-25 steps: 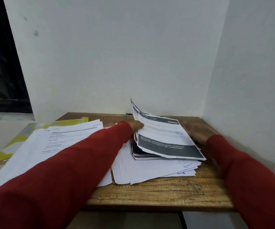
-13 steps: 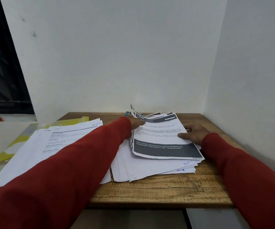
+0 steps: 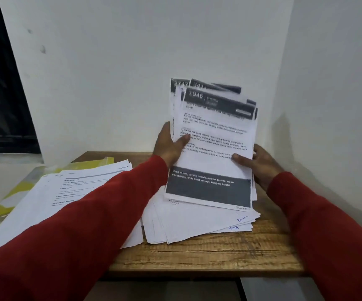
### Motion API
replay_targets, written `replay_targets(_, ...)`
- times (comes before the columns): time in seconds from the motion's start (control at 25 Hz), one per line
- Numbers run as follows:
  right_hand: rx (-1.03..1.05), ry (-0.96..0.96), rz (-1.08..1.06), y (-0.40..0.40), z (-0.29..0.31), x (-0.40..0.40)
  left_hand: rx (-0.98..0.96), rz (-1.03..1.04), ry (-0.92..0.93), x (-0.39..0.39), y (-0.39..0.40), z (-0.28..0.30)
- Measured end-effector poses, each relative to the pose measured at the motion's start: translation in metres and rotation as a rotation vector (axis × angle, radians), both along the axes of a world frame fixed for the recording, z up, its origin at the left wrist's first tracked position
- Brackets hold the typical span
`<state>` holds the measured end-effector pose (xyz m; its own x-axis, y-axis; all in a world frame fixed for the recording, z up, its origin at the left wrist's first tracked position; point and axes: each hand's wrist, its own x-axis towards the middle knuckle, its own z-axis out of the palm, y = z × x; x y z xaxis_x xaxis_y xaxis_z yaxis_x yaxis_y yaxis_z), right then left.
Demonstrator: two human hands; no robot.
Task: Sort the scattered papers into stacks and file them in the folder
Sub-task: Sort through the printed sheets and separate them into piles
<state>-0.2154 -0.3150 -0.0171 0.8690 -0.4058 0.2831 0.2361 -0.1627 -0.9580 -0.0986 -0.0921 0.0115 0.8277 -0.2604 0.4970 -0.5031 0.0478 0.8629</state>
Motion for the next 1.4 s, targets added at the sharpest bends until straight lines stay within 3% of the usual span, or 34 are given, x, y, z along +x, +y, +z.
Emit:
replay_targets(0.2,-0.122,-0.289,-0.105,0.021,0.053,-0.006,-0.117,0.035,-0.208,-0.018,0.011,0.038)
replay_targets(0.44,-0.21,-0.235,-0.083,0.035,0.043,-0.018,-0.068,-0.074,-0.243,-0.026,0.029,0.024)
replay_targets(0.68,-0.191,-0.26,-0.057,0.041,0.046,-0.019,-0.07,-0.029,-0.27,-0.027,0.034,0.016)
replay_targets(0.84,-0.206,-0.216,-0.021,0.047,0.025,-0.019,0.033,-0.037,-0.213,-0.026,0.033,-0.006)
replay_targets(1.12,-0.031,-0.218,0.106,0.059,0.054,-0.016,-0.16,-0.172,0.081,0.004,0.052,0.013)
replay_targets(1.4,0.04,-0.187,0.125,0.08,0.03,0.014,-0.251,-0.212,0.247,0.017,0.073,-0.02)
